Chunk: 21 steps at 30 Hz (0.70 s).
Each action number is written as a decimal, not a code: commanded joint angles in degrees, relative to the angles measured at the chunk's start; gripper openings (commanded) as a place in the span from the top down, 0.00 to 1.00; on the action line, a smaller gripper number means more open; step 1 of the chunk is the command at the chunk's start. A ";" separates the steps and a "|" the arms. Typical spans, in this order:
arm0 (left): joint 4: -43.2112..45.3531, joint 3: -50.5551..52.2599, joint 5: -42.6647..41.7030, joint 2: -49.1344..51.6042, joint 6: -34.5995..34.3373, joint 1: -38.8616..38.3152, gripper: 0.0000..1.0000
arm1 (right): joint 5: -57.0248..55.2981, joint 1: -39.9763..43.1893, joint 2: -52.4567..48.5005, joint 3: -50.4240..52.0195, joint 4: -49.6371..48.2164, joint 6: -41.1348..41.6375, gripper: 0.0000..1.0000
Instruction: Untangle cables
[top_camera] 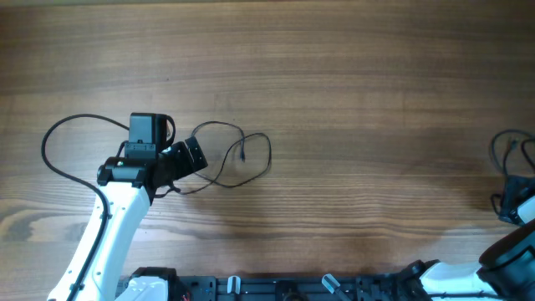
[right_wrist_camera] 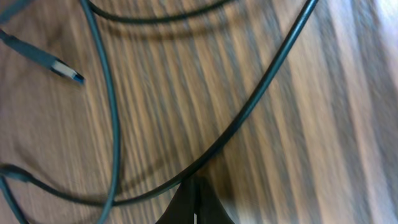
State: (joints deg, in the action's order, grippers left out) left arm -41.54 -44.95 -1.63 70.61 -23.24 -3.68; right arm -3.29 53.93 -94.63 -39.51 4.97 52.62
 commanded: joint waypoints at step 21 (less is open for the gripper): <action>-2.32 0.00 -0.48 0.02 0.48 0.31 0.00 | 28.89 -0.09 -26.16 -47.15 13.53 -21.09 0.31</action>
State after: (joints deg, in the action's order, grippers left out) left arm -43.57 -44.95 -1.65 70.61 -23.24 -3.68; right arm 20.36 54.26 -123.90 -80.93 16.03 32.82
